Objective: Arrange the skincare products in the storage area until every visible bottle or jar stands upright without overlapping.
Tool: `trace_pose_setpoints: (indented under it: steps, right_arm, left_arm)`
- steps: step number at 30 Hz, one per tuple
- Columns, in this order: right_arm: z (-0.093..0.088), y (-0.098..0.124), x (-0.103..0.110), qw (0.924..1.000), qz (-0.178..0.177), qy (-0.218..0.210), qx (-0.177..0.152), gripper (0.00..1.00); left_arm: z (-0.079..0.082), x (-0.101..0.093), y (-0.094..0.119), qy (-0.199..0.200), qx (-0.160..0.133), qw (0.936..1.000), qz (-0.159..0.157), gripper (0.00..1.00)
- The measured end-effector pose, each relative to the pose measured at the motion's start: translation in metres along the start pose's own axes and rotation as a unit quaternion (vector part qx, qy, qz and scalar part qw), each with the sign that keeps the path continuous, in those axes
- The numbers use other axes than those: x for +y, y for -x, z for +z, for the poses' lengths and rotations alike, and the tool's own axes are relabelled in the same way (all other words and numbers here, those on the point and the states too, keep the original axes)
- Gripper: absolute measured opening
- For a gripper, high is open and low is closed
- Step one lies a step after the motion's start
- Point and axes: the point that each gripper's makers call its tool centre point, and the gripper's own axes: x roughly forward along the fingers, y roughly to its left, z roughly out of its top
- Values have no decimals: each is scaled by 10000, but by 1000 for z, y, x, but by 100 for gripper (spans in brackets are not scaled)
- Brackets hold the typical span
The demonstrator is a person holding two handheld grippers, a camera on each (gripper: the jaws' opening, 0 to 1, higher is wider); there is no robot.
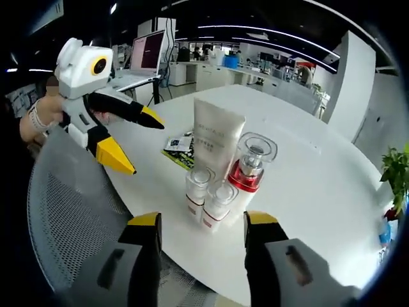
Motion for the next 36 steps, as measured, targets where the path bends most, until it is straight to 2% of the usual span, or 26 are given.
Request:
trace_pose_setpoints:
  steps: [2,4,7,10,12,14,23,28,36]
  right_arm:
    - [2,1,1,10000,-25,-9,-29,60]
    - [5,4,3,9999,-47,-28,-93,64]
    - [8,8,5,9999,-48,-60,-150,69]
    - [11,11,10,9998,43,-66,-204,73]
    - [12,13,13,9998,51,-9,-211,76]
    - [14,14,15,9997,35,38,-219,79]
    - [24,21,25,9988,129,176,-427,87]
    - [24,20,22,9991,75,173,-389,99]
    - [29,19,20,9993,-25,95,-365,99]
  left_arm:
    - [-1,-1,6,-23,10,10000,23,70]
    - [-2,4,11,-89,-10,9997,216,73]
    - [-6,7,19,-124,54,9994,319,77]
    - [-10,9,27,-161,135,9987,467,88]
    - [-14,10,32,-253,316,9977,552,94]
    - [-15,9,37,-331,314,9972,590,95]
    - [-22,5,50,-175,304,9972,656,97]
    - [-28,5,58,-102,314,9970,704,97]
    - [-34,14,67,-71,365,9967,726,97]
